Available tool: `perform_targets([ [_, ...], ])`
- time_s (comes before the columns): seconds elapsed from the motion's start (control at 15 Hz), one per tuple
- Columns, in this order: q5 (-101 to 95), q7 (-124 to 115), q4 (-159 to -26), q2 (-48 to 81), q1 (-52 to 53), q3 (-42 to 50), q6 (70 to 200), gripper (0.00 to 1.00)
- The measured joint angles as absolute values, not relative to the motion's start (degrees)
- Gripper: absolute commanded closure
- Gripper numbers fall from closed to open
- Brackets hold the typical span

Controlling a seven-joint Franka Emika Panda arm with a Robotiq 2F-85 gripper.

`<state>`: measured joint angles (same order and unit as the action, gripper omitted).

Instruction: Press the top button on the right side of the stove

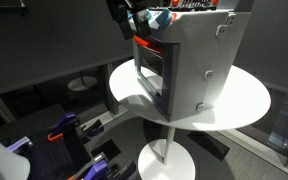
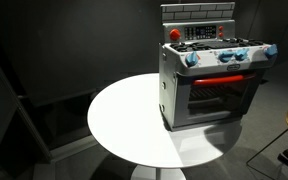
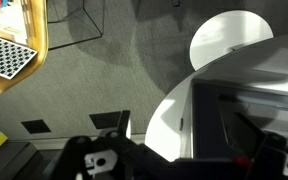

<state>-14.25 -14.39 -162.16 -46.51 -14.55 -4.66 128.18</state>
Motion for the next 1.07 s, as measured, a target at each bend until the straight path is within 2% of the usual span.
perform_targets([
  [1.07, -13.66, -14.74, -150.73, -41.63, -12.42, -4.65, 128.24, 0.0],
])
